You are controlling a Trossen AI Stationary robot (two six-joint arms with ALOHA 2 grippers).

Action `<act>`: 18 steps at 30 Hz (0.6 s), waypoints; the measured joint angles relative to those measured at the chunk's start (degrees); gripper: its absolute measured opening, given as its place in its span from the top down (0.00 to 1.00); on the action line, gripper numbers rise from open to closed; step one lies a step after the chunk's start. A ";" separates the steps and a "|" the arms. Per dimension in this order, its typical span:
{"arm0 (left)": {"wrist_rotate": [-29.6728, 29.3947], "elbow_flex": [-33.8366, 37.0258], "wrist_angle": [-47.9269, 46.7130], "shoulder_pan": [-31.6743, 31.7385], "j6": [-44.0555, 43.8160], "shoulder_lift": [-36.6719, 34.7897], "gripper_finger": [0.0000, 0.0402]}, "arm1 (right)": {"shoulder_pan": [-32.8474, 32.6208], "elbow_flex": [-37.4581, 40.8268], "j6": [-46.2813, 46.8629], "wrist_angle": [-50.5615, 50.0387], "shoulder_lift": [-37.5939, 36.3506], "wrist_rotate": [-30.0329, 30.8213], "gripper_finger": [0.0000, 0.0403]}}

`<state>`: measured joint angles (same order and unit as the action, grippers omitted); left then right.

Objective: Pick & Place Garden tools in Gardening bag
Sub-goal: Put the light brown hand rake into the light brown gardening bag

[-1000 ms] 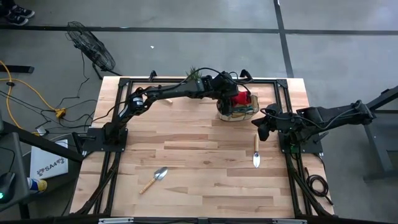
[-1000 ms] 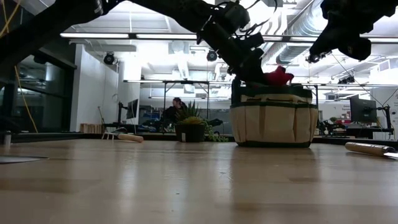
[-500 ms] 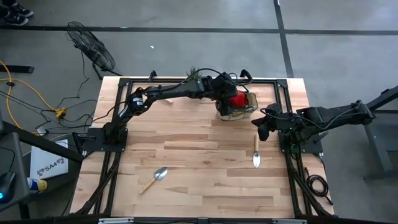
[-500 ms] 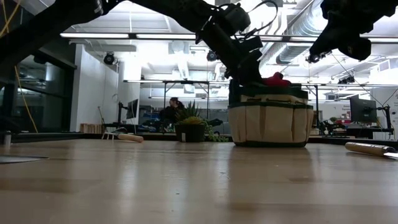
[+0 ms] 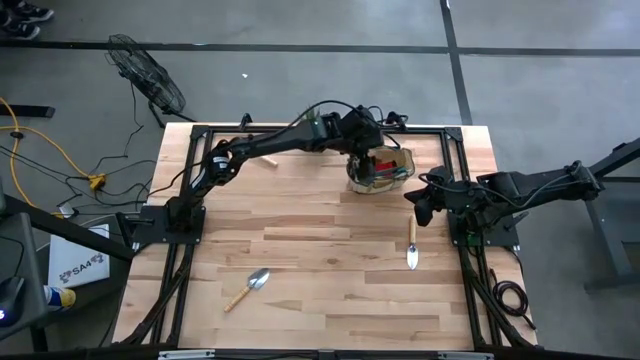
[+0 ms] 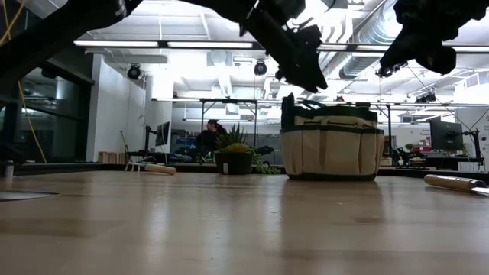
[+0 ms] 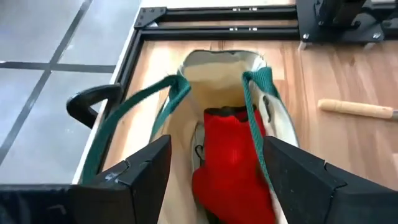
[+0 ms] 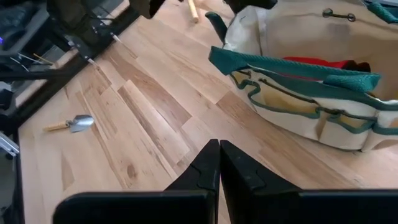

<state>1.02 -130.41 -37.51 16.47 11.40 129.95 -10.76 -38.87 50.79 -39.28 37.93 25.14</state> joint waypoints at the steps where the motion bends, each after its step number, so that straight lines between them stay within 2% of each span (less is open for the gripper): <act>1: 0.01 -0.83 -1.37 0.00 -0.82 0.00 0.39 | 0.02 0.00 0.00 0.52 0.00 0.10 0.99; 5: -0.11 -4.57 -8.58 0.02 -2.69 0.00 0.39 | 0.02 0.00 -3.15 4.64 0.05 0.95 0.99; 9: -0.15 -4.05 -13.75 0.04 -3.79 -1.83 0.39 | 0.02 0.00 -7.64 8.92 0.70 1.27 0.99; 18: 1.74 -4.00 -21.40 0.04 -6.37 -3.93 0.39 | 0.02 0.00 -8.36 10.14 3.02 3.24 0.99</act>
<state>2.76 -134.41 -58.91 16.51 5.03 126.02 -10.74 -38.87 42.44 -29.13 40.95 28.37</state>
